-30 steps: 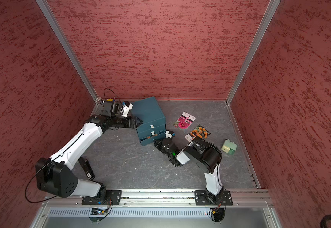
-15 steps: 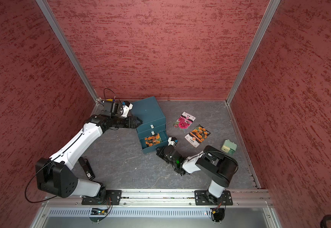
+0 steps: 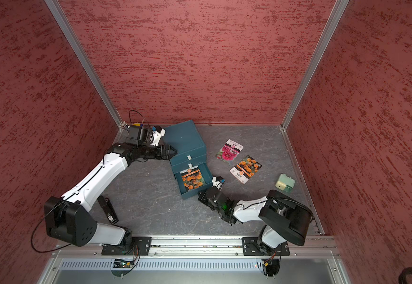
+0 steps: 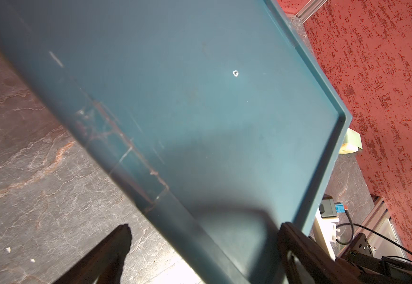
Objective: Take the seed bags out of the drawer
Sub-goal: Open the drawer in the storage box.
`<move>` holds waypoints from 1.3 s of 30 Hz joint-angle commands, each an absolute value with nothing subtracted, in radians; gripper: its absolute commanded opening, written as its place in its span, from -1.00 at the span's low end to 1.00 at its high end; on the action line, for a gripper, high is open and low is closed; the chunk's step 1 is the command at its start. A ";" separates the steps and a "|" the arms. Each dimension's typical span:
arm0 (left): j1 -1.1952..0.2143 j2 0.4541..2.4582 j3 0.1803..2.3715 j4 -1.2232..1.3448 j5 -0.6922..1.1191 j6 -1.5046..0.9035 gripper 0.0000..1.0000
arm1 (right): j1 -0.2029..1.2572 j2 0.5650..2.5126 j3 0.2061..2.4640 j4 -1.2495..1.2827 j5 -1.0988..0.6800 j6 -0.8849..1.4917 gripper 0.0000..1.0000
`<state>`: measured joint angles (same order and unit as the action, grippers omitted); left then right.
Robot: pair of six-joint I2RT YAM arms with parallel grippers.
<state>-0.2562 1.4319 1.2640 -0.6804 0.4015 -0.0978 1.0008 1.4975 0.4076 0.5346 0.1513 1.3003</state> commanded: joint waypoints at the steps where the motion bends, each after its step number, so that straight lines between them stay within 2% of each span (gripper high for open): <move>1: -0.264 1.421 1.258 -0.754 0.402 -0.064 0.94 | 1.027 1.462 0.390 0.479 0.205 1.318 -1.00; 13: -0.266 1.417 1.252 -0.755 0.403 -0.065 0.94 | 1.057 1.372 0.368 0.368 0.259 1.337 -1.00; 18: -0.268 1.418 1.253 -0.756 0.402 -0.062 0.94 | 1.059 1.400 0.378 0.388 0.241 1.342 -0.34; 22: -0.268 1.420 1.254 -0.756 0.403 -0.062 0.94 | 1.058 1.361 0.400 0.318 0.244 1.319 0.05; 32: -0.268 1.414 1.250 -0.756 0.406 -0.063 0.94 | 1.056 1.176 0.557 -0.106 0.229 1.159 0.52; 38: -0.268 1.413 1.248 -0.757 0.409 -0.065 0.94 | 0.985 1.190 0.709 -0.311 0.110 1.001 0.97; 39: -0.268 1.413 1.248 -0.758 0.411 -0.064 0.94 | 0.969 1.198 0.735 -0.333 0.089 0.973 0.97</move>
